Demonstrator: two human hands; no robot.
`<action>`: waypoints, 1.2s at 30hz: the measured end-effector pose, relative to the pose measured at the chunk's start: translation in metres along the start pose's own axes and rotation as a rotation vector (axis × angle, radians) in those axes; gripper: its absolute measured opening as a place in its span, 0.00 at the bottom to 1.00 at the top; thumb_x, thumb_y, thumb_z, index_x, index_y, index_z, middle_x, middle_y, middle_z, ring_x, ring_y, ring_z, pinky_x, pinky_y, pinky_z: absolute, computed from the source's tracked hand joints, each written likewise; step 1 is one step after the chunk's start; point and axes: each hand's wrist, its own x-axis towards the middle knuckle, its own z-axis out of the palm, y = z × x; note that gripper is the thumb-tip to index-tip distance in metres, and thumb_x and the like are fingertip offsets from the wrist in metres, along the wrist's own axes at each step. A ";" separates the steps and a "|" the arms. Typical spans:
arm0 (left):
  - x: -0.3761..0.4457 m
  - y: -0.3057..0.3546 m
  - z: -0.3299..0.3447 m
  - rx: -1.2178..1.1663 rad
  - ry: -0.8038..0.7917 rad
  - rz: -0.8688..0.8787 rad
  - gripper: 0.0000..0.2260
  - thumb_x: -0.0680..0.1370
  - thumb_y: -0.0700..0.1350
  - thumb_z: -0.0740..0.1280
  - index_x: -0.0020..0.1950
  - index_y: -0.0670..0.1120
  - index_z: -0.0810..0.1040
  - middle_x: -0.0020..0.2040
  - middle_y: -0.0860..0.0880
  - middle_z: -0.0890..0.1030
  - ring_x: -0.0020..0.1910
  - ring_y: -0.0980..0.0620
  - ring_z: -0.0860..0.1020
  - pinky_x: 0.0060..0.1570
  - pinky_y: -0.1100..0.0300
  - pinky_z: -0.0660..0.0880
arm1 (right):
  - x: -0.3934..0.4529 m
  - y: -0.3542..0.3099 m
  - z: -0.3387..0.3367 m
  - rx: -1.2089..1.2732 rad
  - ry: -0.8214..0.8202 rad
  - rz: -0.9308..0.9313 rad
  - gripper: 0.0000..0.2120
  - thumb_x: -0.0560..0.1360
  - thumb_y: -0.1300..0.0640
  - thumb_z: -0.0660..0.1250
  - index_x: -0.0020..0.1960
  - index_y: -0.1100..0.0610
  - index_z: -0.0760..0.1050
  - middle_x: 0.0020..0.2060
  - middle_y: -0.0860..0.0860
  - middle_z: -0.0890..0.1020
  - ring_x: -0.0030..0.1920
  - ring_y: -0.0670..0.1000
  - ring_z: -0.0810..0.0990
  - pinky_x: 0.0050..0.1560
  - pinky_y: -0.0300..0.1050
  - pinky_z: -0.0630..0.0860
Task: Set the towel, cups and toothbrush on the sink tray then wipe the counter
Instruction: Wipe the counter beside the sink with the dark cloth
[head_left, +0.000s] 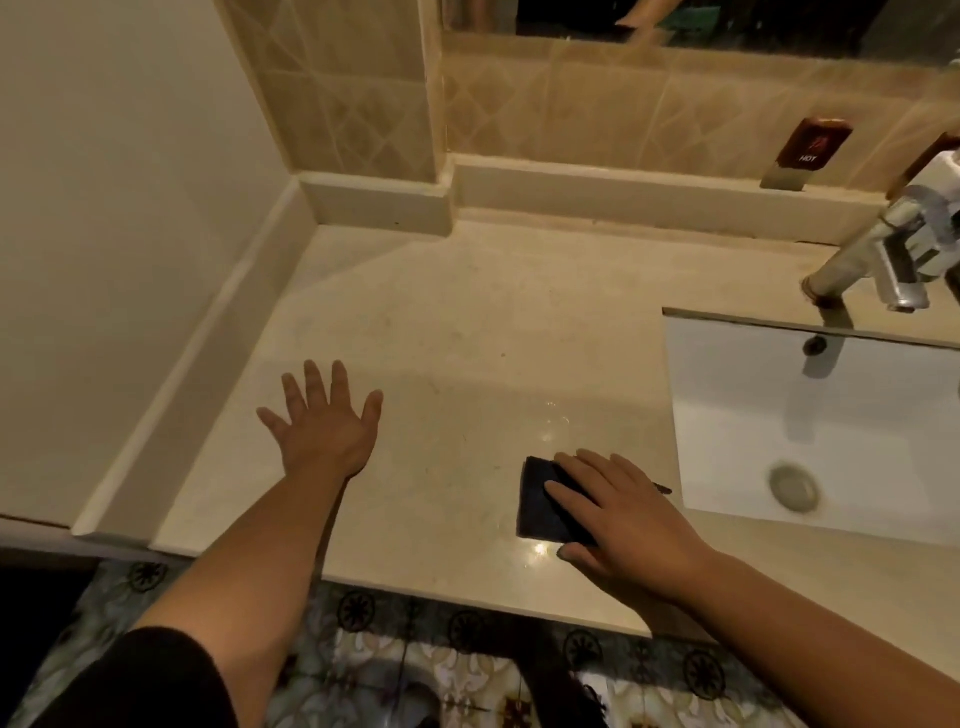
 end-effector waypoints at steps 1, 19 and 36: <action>-0.001 0.000 0.000 -0.001 -0.001 -0.002 0.36 0.76 0.71 0.36 0.79 0.54 0.38 0.80 0.47 0.37 0.78 0.42 0.36 0.71 0.32 0.36 | 0.001 0.001 0.003 -0.009 0.027 -0.026 0.34 0.66 0.38 0.74 0.66 0.54 0.76 0.66 0.57 0.77 0.64 0.60 0.76 0.62 0.59 0.73; 0.001 -0.002 0.003 -0.008 0.035 -0.016 0.38 0.72 0.72 0.30 0.79 0.55 0.37 0.80 0.48 0.37 0.78 0.43 0.35 0.72 0.33 0.37 | 0.118 0.057 -0.078 1.922 0.123 0.583 0.11 0.79 0.59 0.60 0.55 0.55 0.80 0.47 0.56 0.84 0.47 0.54 0.83 0.44 0.48 0.78; 0.002 -0.001 0.009 0.004 0.109 -0.034 0.36 0.74 0.72 0.32 0.79 0.58 0.38 0.79 0.52 0.36 0.77 0.47 0.34 0.73 0.37 0.36 | 0.349 0.147 -0.025 0.130 0.122 -0.059 0.19 0.80 0.58 0.59 0.70 0.61 0.67 0.65 0.61 0.73 0.59 0.62 0.72 0.57 0.56 0.68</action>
